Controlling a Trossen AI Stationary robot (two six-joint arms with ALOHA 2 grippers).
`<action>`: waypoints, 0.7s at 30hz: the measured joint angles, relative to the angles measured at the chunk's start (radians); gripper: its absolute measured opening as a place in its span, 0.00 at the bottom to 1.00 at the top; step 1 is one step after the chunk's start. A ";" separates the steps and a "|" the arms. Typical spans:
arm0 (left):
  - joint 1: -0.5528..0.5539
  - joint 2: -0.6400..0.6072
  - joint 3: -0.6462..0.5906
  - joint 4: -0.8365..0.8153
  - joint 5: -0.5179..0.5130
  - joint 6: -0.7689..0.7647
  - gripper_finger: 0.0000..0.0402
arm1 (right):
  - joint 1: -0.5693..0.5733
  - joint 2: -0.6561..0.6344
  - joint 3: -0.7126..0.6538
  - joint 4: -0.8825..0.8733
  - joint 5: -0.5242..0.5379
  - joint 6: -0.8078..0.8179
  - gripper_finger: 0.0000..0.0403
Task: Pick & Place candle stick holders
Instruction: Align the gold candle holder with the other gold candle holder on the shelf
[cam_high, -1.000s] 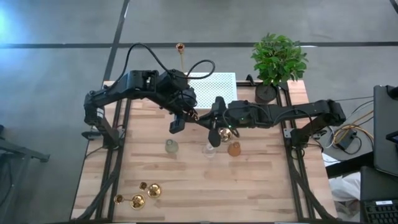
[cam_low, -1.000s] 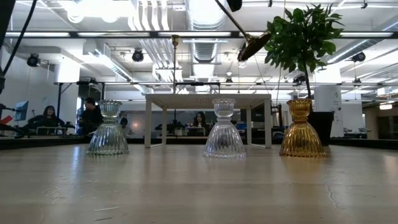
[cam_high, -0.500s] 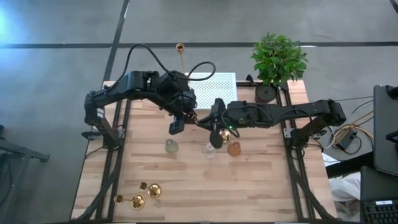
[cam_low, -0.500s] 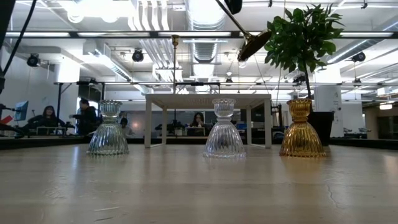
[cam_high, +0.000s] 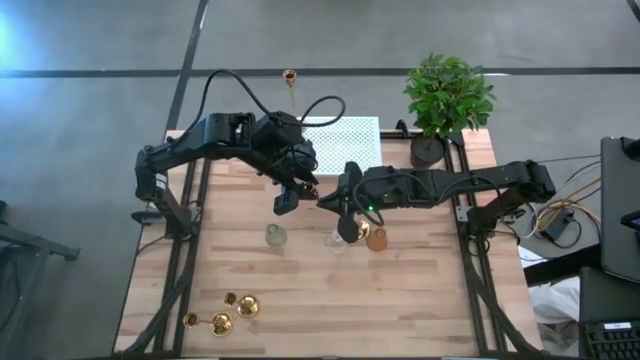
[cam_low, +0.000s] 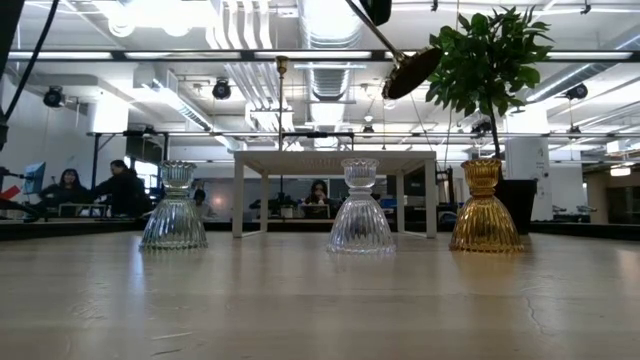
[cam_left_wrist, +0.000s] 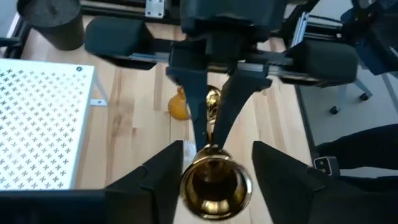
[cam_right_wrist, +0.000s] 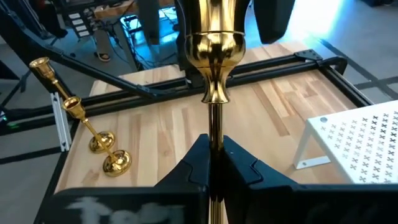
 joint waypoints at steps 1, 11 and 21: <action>0.000 0.000 0.000 0.006 0.004 0.000 0.53 | 0.000 0.000 0.000 0.001 0.001 0.000 0.02; 0.014 -0.015 0.025 0.014 -0.078 -0.009 0.72 | -0.001 -0.030 0.000 -0.047 0.076 -0.011 0.02; 0.014 -0.165 0.017 0.184 -0.319 -0.015 0.71 | -0.005 -0.149 -0.036 -0.104 0.142 -0.042 0.02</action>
